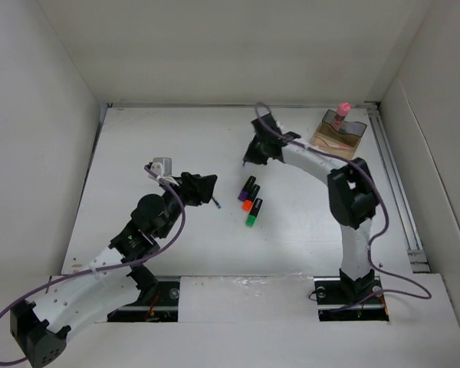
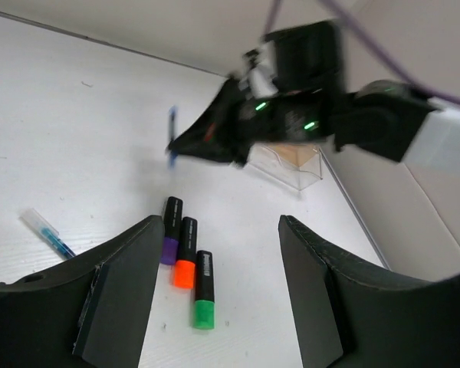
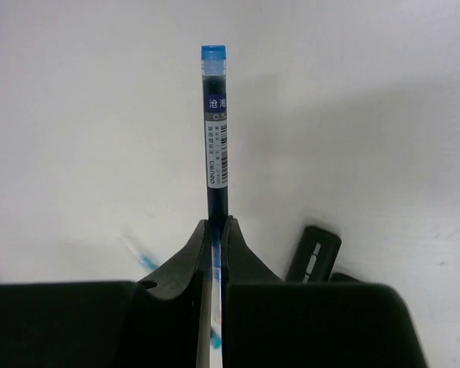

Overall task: Sort the stationery into containers
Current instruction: Pick up the pen from the center of the board, then place the pen in the storage box.

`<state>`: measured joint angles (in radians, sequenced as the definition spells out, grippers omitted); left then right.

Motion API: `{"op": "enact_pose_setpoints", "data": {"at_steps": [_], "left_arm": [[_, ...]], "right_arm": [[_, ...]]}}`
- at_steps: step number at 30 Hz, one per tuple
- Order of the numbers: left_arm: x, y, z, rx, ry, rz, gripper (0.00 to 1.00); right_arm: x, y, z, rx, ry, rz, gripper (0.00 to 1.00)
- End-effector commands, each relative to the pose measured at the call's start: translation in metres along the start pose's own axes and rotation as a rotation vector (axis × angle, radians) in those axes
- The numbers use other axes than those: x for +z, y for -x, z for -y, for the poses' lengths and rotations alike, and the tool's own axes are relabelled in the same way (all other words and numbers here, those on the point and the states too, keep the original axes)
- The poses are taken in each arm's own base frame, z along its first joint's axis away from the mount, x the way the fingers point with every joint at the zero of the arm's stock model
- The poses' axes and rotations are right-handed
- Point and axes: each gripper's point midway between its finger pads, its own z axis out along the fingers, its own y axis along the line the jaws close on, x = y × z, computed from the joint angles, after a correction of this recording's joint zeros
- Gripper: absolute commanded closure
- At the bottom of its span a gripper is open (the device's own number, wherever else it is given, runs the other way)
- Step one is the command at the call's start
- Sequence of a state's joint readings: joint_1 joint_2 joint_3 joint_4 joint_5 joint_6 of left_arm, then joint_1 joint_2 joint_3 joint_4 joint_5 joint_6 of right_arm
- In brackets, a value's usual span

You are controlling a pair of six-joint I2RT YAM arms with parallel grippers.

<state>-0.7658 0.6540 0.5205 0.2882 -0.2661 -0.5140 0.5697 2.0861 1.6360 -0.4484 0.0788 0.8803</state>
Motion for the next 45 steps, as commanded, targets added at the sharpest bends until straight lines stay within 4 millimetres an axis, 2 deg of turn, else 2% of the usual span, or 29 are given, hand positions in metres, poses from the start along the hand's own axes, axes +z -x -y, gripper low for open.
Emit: {"op": "enact_pose_setpoints", "data": {"at_steps": [1,2,3,4,5,7,8,10,11,14,15,16,17,18,19,22,25,28,31,38,40,41,45], "left_arm": [[0.002,0.004,0.009,-0.014,-0.042,0.018,0.42],[0.002,0.004,0.009,-0.015,-0.042,0.018,0.42],[0.001,0.003,0.01,-0.014,-0.052,0.012,0.42],[0.001,0.003,0.01,-0.014,-0.052,0.012,0.42],[0.001,0.002,0.012,-0.014,-0.064,0.004,0.42],[0.001,0.005,0.017,-0.02,-0.085,0.017,0.42],[0.001,0.005,0.017,-0.02,-0.085,0.017,0.42],[0.002,0.0,0.016,-0.015,-0.084,-0.004,0.42],[0.002,0.0,0.016,-0.015,-0.084,-0.004,0.42],[0.002,0.001,0.019,-0.017,-0.097,-0.001,0.42],[0.003,-0.002,0.018,-0.015,-0.092,-0.009,0.42],[0.003,-0.002,0.018,-0.015,-0.092,-0.009,0.42],[0.003,-0.003,0.019,-0.014,-0.101,-0.014,0.42],[0.003,0.0,0.021,-0.017,-0.107,-0.006,0.42],[0.003,0.0,0.021,-0.017,-0.107,-0.006,0.42],[0.003,-0.001,0.022,-0.017,-0.114,-0.011,0.42],[0.001,-0.003,0.021,-0.026,-0.114,-0.011,0.42],[0.001,-0.003,0.021,-0.026,-0.114,-0.011,0.42],[0.001,-0.001,0.024,-0.029,-0.129,-0.006,0.42],[0.005,-0.008,0.023,-0.024,-0.126,-0.026,0.42],[0.005,-0.008,0.023,-0.024,-0.126,-0.026,0.42],[0.005,-0.008,0.023,-0.024,-0.126,-0.026,0.42],[0.005,-0.008,0.024,-0.033,-0.126,-0.027,0.42]], "right_arm": [[-0.069,0.113,-0.016,0.245,0.212,0.261,1.0],[-0.1,0.135,-0.013,0.327,0.264,0.321,1.0],[-0.111,0.15,0.001,0.387,0.278,0.361,1.0],[-0.126,0.183,0.025,0.469,0.305,0.434,1.0],[-0.137,0.185,0.046,0.53,0.31,0.451,1.0],[-0.151,0.198,0.069,0.673,0.361,0.464,1.0],[-0.158,0.209,0.094,0.735,0.371,0.506,1.0],[-0.16,0.214,0.112,0.843,0.391,0.51,1.0],[-0.167,0.222,0.121,0.874,0.421,0.52,1.0],[-0.157,0.212,0.136,0.994,0.481,0.436,1.0],[-0.154,0.211,0.149,1.037,0.518,0.434,1.0],[-0.149,0.21,0.155,1.134,0.561,0.393,1.0],[-0.147,0.208,0.157,1.173,0.605,0.367,1.0],[-0.154,0.21,0.15,1.171,0.699,0.343,1.0],[-0.138,0.203,0.161,1.225,0.694,0.309,1.0],[-0.133,0.203,0.155,1.305,0.792,0.221,1.0],[-0.142,0.206,0.153,1.361,0.883,0.204,1.0],[-0.142,0.207,0.154,1.374,0.885,0.209,1.0],[-0.141,0.207,0.165,1.409,0.879,0.215,1.0],[-0.155,0.218,0.176,1.424,0.867,0.284,1.0],[-0.155,0.219,0.191,1.455,0.84,0.309,1.0],[-0.155,0.219,0.191,1.447,0.838,0.313,1.0],[-0.157,0.221,0.212,1.481,0.799,0.346,1.0]]}}
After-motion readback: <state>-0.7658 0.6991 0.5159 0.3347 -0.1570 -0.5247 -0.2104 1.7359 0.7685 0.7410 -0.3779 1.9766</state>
